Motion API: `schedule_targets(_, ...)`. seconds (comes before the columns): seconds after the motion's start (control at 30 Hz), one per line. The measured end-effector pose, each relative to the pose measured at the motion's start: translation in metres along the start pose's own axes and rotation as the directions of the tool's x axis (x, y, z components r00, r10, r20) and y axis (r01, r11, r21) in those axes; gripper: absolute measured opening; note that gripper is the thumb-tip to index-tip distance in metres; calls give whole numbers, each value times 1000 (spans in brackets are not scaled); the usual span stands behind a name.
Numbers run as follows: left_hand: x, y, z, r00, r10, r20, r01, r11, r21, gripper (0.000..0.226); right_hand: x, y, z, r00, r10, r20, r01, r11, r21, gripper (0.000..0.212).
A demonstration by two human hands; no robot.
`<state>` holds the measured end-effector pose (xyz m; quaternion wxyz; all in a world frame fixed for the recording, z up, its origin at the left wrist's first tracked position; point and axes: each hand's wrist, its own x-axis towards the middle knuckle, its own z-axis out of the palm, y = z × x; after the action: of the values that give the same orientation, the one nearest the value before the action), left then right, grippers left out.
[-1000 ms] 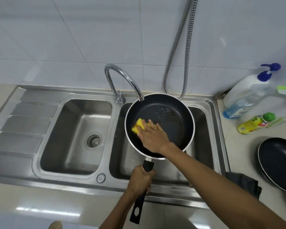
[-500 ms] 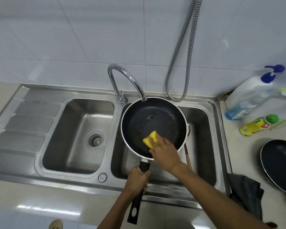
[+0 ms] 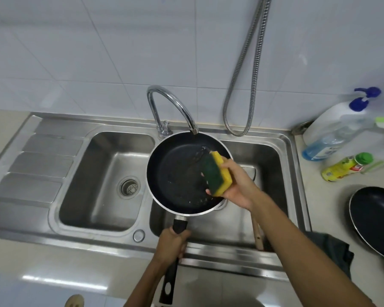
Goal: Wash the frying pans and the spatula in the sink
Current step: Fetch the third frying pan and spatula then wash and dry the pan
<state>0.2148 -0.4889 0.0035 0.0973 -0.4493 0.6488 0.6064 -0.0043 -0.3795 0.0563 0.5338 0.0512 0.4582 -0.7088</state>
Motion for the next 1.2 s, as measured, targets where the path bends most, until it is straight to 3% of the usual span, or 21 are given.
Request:
schedule_targets(0.07, 0, -2, -4, 1000, 7, -10, -8, 1000, -15, 45, 1, -10, -13, 1000, 15, -26, -14, 999, 47, 30)
schedule_targets(0.17, -2, -4, -6, 1000, 11, -20, -12, 999, -33, 46, 13, -16, -25, 976, -41, -214, 30, 998, -54, 43)
schedule_targets(0.27, -3, -5, -7, 1000, 8, -29, -10, 999, -38, 46, 27, -8, -25, 874, -119, -470, 30, 981, -193, 33)
schedule_targets(0.43, -4, -12, -11, 999, -36, -30, 35, 998, -61, 40, 49, 16, -40, 704, -215, -677, 74, 970, -231, 26)
schedule_targets(0.67, -10, -12, -19, 999, -25, -25, 23, 997, -79, 38, 72, 32, -54, 666, -223, -711, -96, 921, -379, 26)
schedule_targets(0.9, -10, -3, -22, 998, -29, -58, 25, 997, -70, 33, 110, 42, -76, 666, -318, -675, -219, 782, -584, 51)
schedule_targets(1.07, -10, 2, -19, 999, -29, -43, 25, 997, -76, 34, 95, 38, -58, 634, -302, -712, -236, 801, -550, 49)
schedule_targets(1.2, -10, 4, -15, 999, -24, -28, 21, 997, -73, 36, 97, 41, -66, 654, -291, -698, -238, 797, -555, 56)
